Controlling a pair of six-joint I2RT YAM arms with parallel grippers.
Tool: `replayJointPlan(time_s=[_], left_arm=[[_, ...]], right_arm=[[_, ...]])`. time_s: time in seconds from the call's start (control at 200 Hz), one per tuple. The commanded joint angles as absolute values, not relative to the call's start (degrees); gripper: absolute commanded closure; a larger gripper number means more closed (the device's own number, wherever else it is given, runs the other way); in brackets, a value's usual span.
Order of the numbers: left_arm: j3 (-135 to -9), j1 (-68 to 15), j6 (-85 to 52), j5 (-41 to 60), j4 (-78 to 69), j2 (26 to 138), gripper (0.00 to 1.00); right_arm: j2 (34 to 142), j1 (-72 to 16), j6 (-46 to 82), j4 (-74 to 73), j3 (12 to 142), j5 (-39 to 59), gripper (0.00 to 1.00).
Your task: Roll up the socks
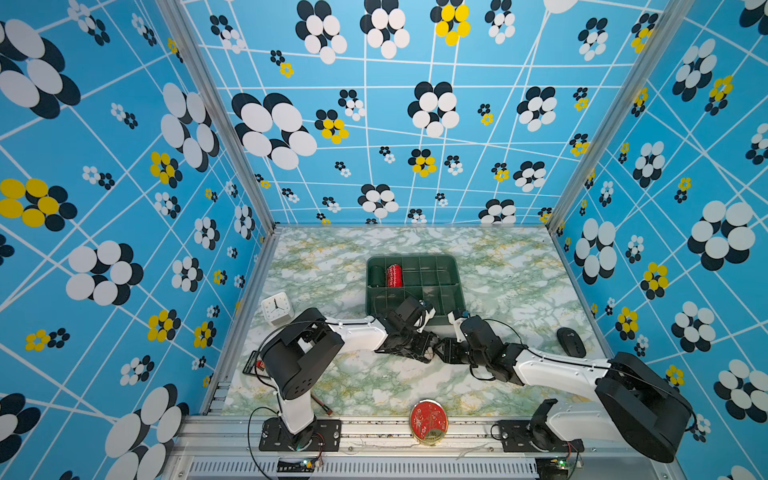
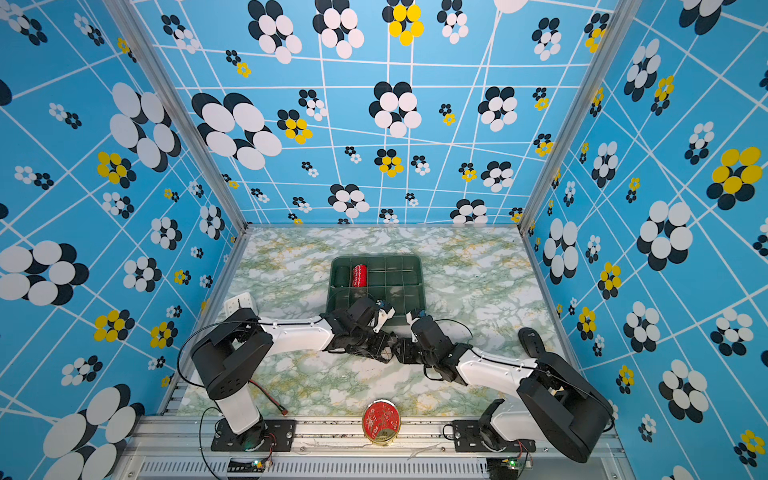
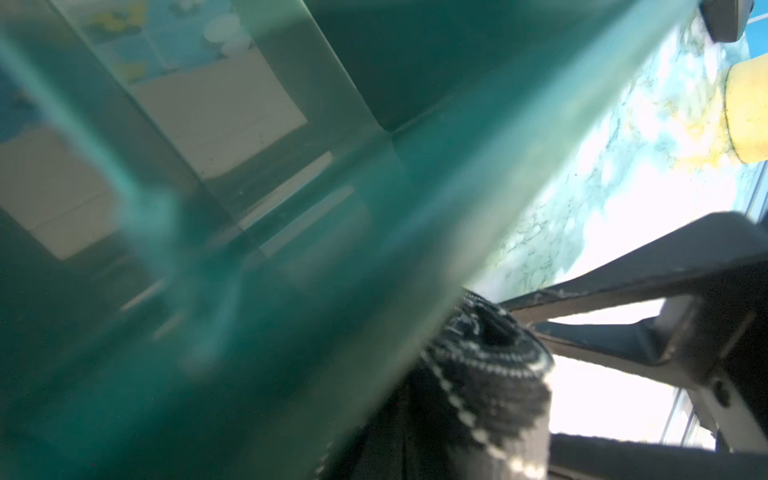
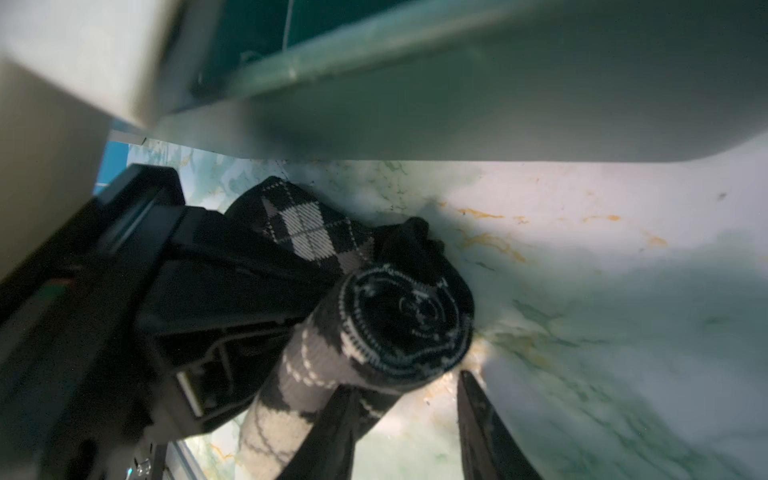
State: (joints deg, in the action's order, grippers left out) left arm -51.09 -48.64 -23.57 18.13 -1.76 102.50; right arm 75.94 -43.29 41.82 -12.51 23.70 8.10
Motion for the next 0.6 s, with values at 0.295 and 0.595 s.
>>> replayJointPlan(time_s=[0.295,0.595], left_arm=[[-45.35,-49.31,-29.53,22.62,2.81,105.9,1.0],[-44.82,-49.4,-30.4,24.52,1.43,105.86,1.0]], right_arm=[[77.26,-43.2,53.51,-25.96,18.5,11.18,0.55],[77.14,-43.21,55.8,-30.67,16.75,8.25,0.55]])
